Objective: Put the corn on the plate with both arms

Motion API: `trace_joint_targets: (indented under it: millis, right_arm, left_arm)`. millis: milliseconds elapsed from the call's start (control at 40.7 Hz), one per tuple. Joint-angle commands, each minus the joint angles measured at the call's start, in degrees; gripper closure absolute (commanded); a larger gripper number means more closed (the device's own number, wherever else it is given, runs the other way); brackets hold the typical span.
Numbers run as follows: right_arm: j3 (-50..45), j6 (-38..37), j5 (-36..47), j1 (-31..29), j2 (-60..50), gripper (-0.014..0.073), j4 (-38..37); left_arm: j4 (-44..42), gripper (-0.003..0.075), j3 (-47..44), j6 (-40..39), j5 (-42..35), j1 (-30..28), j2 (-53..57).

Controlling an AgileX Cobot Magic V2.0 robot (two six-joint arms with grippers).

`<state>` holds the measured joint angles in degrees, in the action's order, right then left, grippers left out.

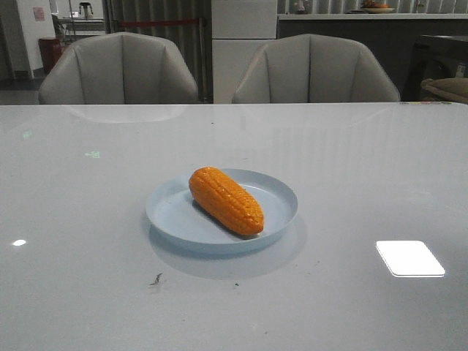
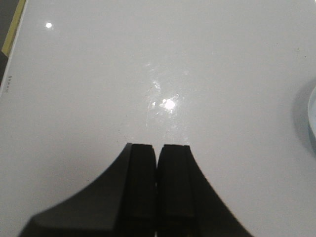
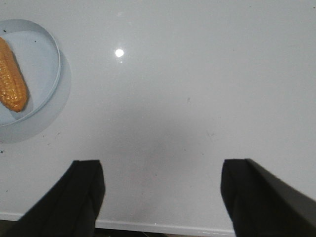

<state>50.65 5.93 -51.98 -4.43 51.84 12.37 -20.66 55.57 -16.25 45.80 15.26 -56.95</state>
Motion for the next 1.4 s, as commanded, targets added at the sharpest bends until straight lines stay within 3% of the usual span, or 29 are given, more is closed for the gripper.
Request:
trace_joint_targets:
  millis: [0,123,221,368,491,639,811,1032,1105,1376]
  right_arm:
    - [1.5,0.4,2.6,-0.3,-0.6,-0.0001,0.9]
    - [1.5,0.4,2.5,-0.3,-0.6,-0.0001,0.9]
    - [1.5,0.4,2.5,-0.3,-0.6,-0.0001,0.9]
    - [1.5,0.4,2.5,-0.3,-0.6,-0.0001,0.9]
    - [1.5,0.4,2.5,-0.3,-0.6,-0.0001,0.9]
    - [1.5,0.4,2.5,-0.3,-0.6,-0.0001,0.9]
    - [1.5,0.4,2.5,-0.3,-0.6,-0.0001,0.9]
    - [1.5,0.4,2.5,-0.3,-0.6,-0.0001,0.9]
    - [1.5,0.4,2.1,-0.3,-0.7,-0.0001,0.9]
    - [1.5,0.4,1.6,-0.3,-0.7,-0.0001,0.9]
  left_arm:
    - [-2.0,0.0631,1.1,-0.5,-4.1,0.0,1.0]
    - [-0.7,0.0631,-2.2,-0.4,-9.9,0.0,4.5]
    - [2.1,0.0631,-7.5,3.1,-19.5,-0.8,9.1]
    - [8.5,0.0631,-18.0,7.3,-33.4,-4.5,18.2]
    - [10.6,0.0631,-25.9,8.1,-39.2,-7.6,26.1]
    - [12.2,0.0631,-34.3,8.5,-43.0,-9.9,35.4]
    - [22.5,0.0631,-44.4,15.6,-47.7,-13.1,46.3]
    - [22.4,0.0631,-56.4,15.6,-57.2,-13.3,58.2]
    - [22.4,0.0631,-55.5,15.6,-52.6,-13.3,57.3]
    - [22.4,0.0631,-56.1,15.6,-50.5,-13.3,57.7]
